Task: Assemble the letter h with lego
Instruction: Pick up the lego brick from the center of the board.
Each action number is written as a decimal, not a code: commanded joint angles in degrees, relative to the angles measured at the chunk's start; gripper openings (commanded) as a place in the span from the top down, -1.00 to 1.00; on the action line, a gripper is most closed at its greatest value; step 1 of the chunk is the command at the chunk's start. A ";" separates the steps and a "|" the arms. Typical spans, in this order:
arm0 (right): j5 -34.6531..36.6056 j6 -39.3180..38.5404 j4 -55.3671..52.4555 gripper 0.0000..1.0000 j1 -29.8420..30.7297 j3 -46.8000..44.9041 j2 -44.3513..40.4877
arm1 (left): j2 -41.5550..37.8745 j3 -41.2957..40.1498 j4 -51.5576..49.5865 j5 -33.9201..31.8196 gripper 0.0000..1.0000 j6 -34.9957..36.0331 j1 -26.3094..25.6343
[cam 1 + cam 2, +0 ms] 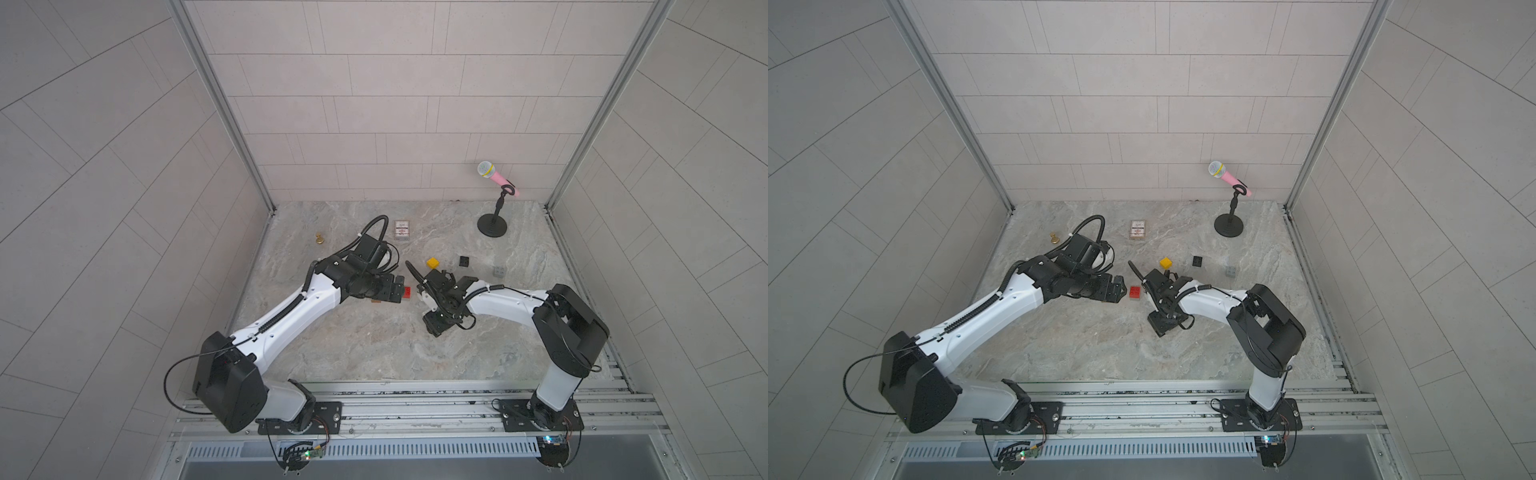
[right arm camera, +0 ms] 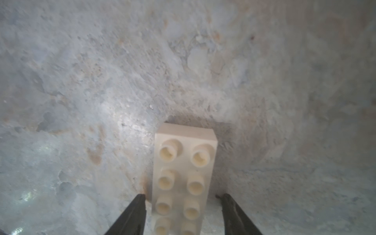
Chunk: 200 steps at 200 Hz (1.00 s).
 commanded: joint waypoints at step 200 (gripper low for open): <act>-7.22 -22.81 -21.65 1.00 3.73 38.21 10.70 | 9.13 -3.24 0.39 13.48 -0.61 -15.03 26.44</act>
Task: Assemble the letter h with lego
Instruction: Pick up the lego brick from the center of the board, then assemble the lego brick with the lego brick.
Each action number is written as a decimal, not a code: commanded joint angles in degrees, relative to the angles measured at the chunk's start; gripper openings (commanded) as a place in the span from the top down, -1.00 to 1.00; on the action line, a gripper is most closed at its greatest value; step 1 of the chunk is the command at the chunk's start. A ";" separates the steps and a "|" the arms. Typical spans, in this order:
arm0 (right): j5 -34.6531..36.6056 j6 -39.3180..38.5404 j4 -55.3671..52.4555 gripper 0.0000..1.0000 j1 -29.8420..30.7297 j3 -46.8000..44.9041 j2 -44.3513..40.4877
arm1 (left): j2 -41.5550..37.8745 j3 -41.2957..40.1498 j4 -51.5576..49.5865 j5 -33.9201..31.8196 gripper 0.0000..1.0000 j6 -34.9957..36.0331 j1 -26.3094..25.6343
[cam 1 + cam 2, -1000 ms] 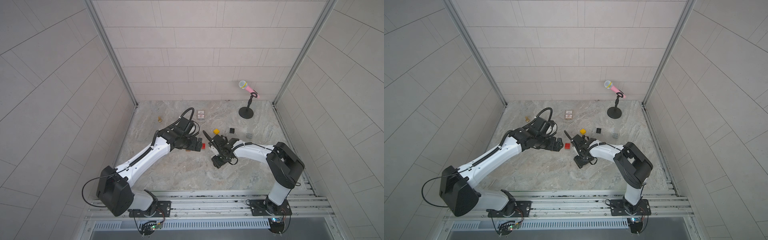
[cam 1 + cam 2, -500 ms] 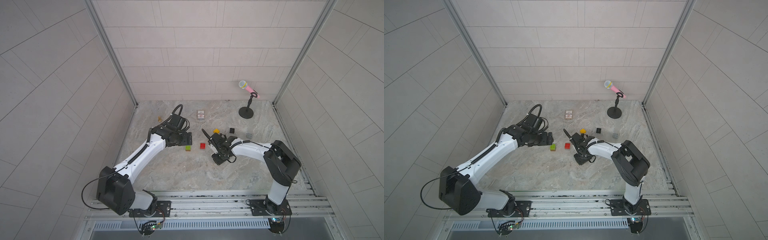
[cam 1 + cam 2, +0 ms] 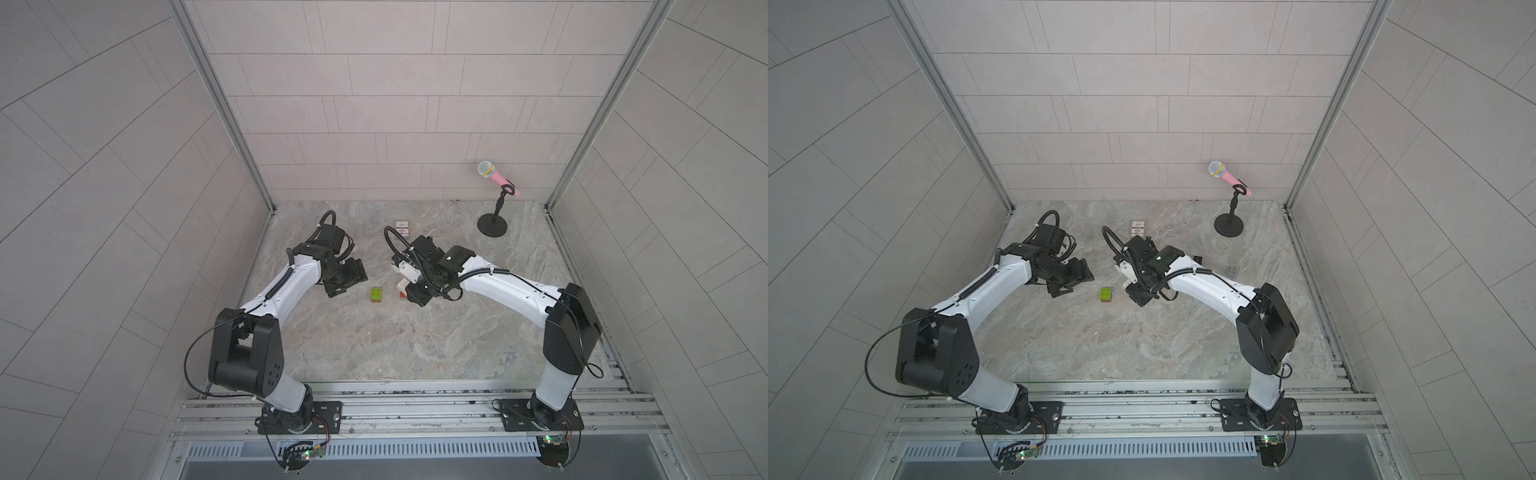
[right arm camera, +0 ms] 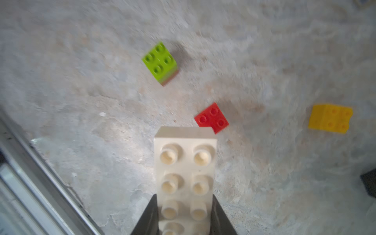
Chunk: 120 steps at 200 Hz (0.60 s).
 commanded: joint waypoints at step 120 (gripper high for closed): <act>-0.65 -28.93 -13.34 1.00 4.24 26.22 22.18 | 4.93 -7.01 11.32 16.92 -0.63 -9.81 8.31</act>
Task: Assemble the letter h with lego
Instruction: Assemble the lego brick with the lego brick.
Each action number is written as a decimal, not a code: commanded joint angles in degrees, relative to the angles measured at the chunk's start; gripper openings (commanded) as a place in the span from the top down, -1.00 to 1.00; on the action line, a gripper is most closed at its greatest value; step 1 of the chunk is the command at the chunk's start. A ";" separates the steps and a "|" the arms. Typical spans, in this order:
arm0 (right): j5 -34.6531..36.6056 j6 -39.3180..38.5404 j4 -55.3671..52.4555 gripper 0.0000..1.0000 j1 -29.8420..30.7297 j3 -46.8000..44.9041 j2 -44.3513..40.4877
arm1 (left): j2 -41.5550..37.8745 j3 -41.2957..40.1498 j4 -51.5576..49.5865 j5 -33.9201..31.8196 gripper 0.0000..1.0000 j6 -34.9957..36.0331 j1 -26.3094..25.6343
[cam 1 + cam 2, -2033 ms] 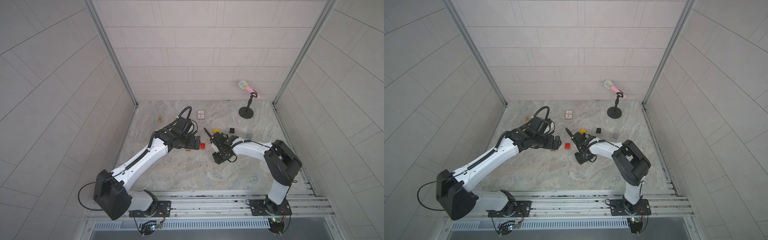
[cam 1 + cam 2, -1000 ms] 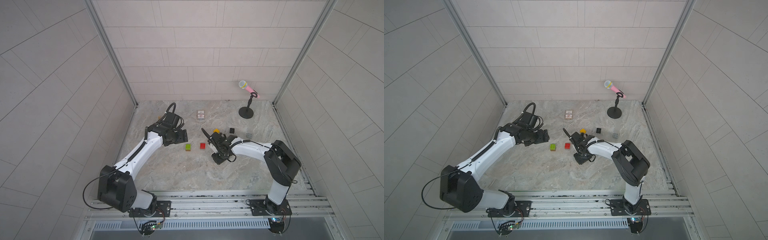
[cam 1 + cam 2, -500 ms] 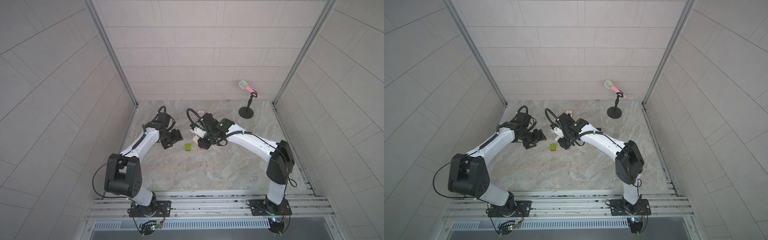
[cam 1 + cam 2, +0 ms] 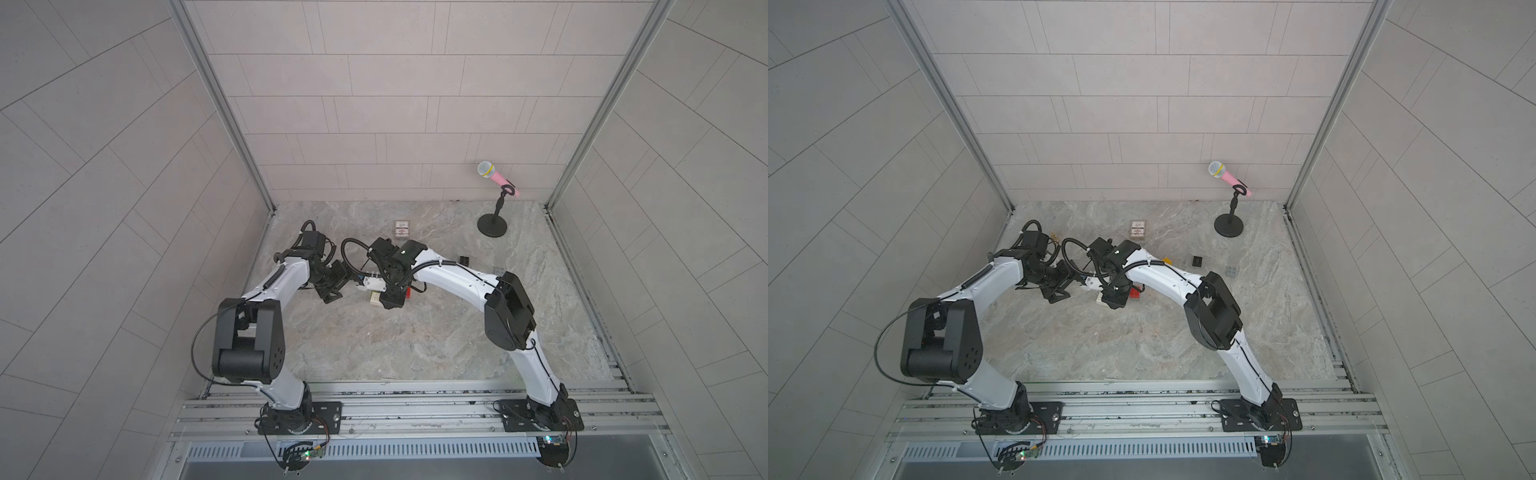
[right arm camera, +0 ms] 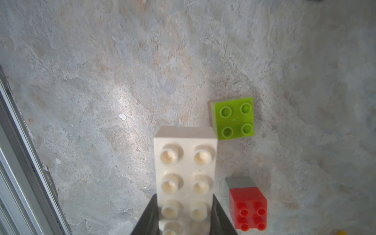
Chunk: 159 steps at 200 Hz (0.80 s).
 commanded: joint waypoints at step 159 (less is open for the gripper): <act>-1.45 -15.44 0.26 1.00 -2.48 6.57 6.74 | 1.59 -8.08 13.89 10.83 -0.57 -10.34 3.85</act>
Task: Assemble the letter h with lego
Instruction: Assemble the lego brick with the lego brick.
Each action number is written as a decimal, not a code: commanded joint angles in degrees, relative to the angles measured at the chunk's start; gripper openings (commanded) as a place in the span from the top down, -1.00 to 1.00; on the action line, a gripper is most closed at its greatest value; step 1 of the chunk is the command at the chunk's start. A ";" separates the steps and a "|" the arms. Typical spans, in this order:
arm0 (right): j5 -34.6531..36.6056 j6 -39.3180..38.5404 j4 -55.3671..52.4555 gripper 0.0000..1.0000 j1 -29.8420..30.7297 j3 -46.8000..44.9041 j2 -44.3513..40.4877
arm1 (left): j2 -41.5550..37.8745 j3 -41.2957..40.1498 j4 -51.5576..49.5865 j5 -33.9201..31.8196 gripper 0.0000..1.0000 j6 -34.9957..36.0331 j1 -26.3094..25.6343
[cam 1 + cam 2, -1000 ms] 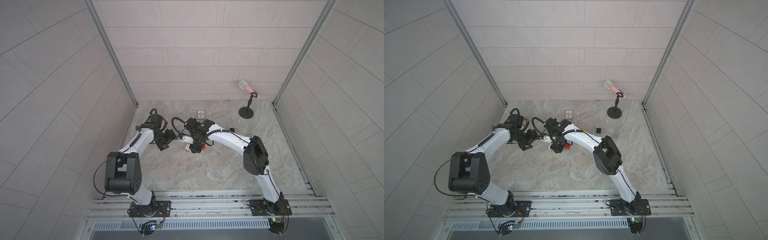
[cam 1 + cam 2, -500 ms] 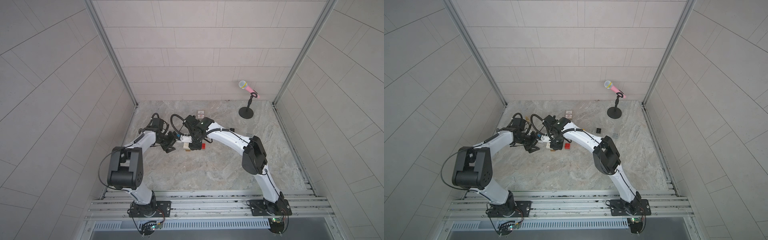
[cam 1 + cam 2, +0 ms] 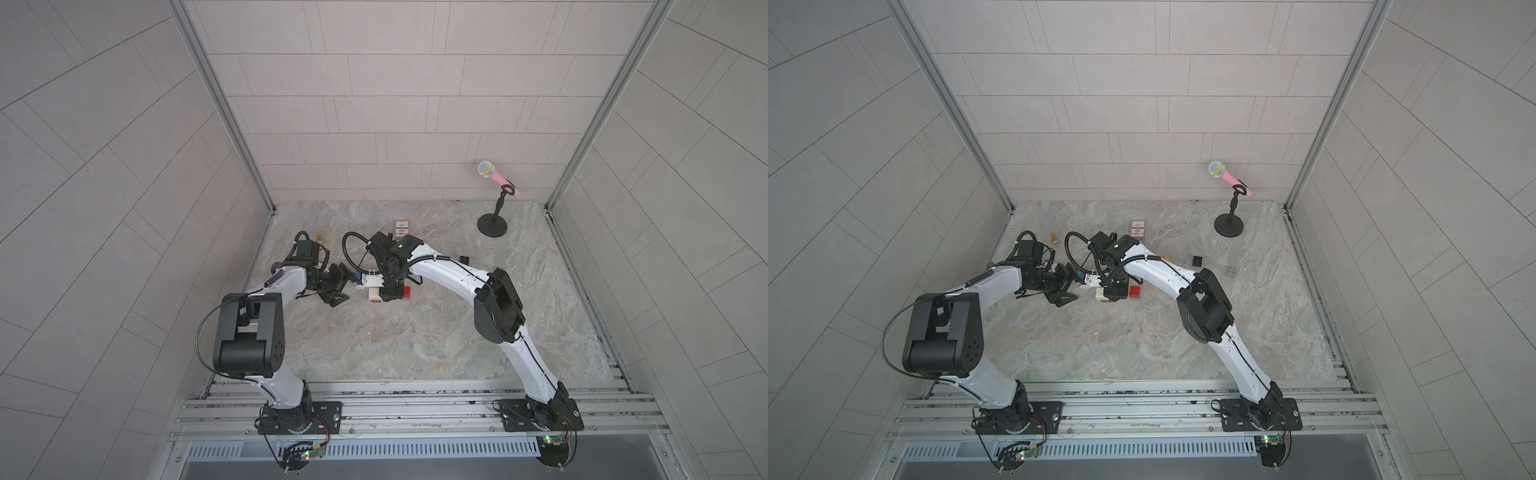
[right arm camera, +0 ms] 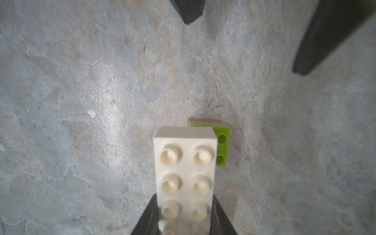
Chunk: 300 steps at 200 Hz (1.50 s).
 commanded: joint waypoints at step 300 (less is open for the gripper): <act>6.61 21.14 -18.90 1.00 0.72 22.11 16.40 | -3.16 -3.55 2.48 -1.85 -0.50 -2.17 2.72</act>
